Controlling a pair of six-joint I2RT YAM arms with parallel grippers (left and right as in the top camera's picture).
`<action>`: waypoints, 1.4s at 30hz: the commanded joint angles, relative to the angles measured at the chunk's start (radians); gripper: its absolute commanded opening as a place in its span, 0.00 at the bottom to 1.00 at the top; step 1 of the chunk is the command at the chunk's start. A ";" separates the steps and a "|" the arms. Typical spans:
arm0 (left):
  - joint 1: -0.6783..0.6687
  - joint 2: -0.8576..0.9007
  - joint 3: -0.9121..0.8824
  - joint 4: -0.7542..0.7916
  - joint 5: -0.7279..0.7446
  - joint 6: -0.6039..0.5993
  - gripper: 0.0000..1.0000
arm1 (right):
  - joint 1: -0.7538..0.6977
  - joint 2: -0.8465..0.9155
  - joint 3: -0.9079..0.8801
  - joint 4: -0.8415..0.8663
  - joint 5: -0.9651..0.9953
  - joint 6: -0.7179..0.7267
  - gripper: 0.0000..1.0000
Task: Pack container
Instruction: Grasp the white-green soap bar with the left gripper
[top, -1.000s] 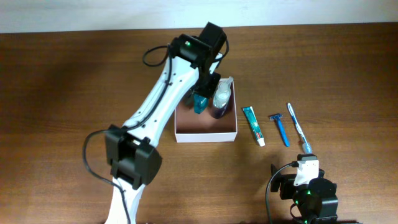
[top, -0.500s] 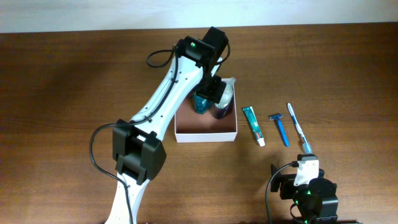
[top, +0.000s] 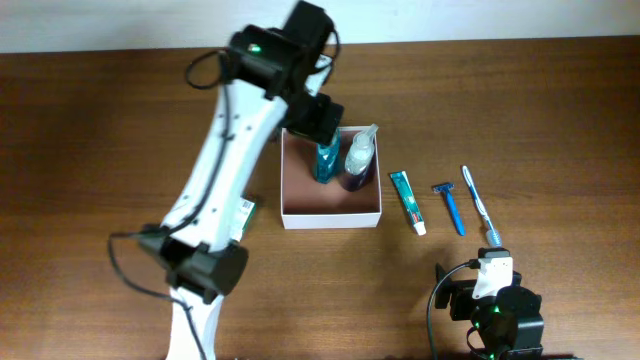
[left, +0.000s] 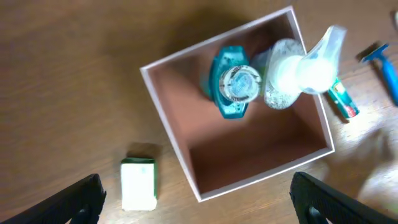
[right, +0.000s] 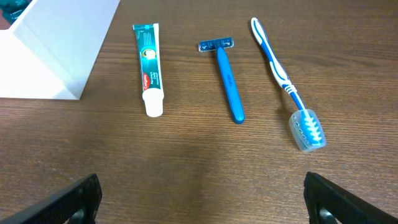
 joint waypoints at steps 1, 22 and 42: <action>0.069 -0.175 -0.047 -0.005 0.007 0.024 0.98 | -0.008 -0.008 -0.009 0.000 -0.001 -0.003 0.99; 0.290 -0.360 -1.233 0.528 0.007 0.139 0.99 | -0.008 -0.008 -0.009 0.000 -0.001 -0.003 0.99; 0.290 -0.301 -1.474 0.839 0.010 0.145 0.67 | -0.008 -0.008 -0.009 0.000 -0.001 -0.003 0.99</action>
